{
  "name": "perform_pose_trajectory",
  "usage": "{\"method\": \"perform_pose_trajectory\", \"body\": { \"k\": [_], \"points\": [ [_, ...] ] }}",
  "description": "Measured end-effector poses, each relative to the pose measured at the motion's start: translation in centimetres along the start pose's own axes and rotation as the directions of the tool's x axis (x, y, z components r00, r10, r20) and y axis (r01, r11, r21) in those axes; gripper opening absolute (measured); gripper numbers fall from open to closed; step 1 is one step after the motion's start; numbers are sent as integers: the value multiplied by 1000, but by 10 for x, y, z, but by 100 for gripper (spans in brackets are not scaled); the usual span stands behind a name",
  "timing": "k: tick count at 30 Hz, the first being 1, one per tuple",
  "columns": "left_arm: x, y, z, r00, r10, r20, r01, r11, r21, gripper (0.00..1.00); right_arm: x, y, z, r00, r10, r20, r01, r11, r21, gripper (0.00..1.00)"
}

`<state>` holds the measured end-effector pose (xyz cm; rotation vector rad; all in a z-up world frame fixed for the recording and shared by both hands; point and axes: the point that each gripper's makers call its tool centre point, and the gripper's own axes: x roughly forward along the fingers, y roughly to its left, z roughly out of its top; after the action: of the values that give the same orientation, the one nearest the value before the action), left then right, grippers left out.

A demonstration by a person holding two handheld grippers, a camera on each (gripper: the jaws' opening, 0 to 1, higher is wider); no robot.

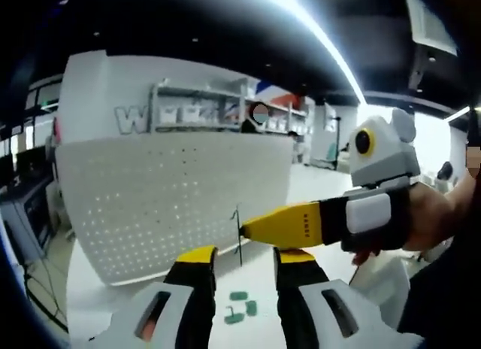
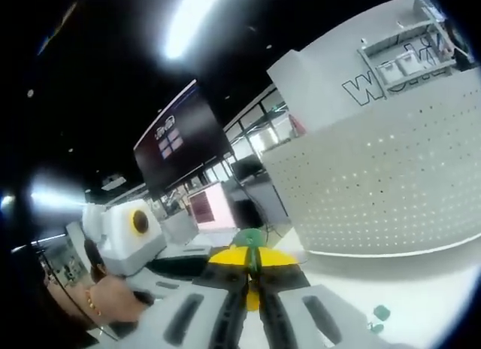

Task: Insert the hook assembly into the mounting plate slot until the hook locks in place.

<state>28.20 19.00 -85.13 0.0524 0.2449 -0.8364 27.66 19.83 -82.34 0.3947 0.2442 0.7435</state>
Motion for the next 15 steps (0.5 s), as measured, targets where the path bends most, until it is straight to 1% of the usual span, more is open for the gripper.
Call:
{"method": "perform_pose_trajectory", "body": {
  "k": [1, 2, 3, 4, 5, 7, 11, 13, 15],
  "points": [
    [0, 3, 0, 1000, 20, 7, -20, 1000, 10, 51, 0, 0, 0, 1000, 0, -1, 0, 1000, -2, 0],
    [0, 1, -1, 1000, 7, 2, -7, 1000, 3, 58, 0, 0, 0, 1000, 3, -3, -3, 1000, -9, 0],
    [-1, -2, -2, 1000, -12, -2, 12, 1000, -13, 61, 0, 0, 0, 1000, 2, -5, -2, 1000, -16, 0],
    [-2, -4, -1, 1000, -25, 8, 25, 999, -30, 62, 0, -1, 0, 1000, 3, -5, -3, 1000, -15, 0],
    [-5, -3, 1, 999, -24, 29, 25, 999, -42, 64, 0, -2, 0, 1000, 4, -7, -4, 1000, -14, 0],
    [-8, -2, 3, 999, -23, 41, 25, 999, -45, 68, 0, -4, 1, 1000, 3, -9, -3, 1000, -20, 0],
    [-9, -1, -1, 1000, -22, 21, 23, 999, -33, 77, -1, -7, 2, 1000, -4, -8, 4, 1000, -24, 0],
    [-10, 3, 1, 999, -12, 30, 13, 999, -45, 84, -3, -11, 3, 1000, -19, -7, 19, 999, -39, 0],
    [-11, 3, 3, 999, -18, 46, 21, 997, -70, 88, -4, -15, 2, 1000, -29, -6, 29, 999, -45, 0]
  ]
}}
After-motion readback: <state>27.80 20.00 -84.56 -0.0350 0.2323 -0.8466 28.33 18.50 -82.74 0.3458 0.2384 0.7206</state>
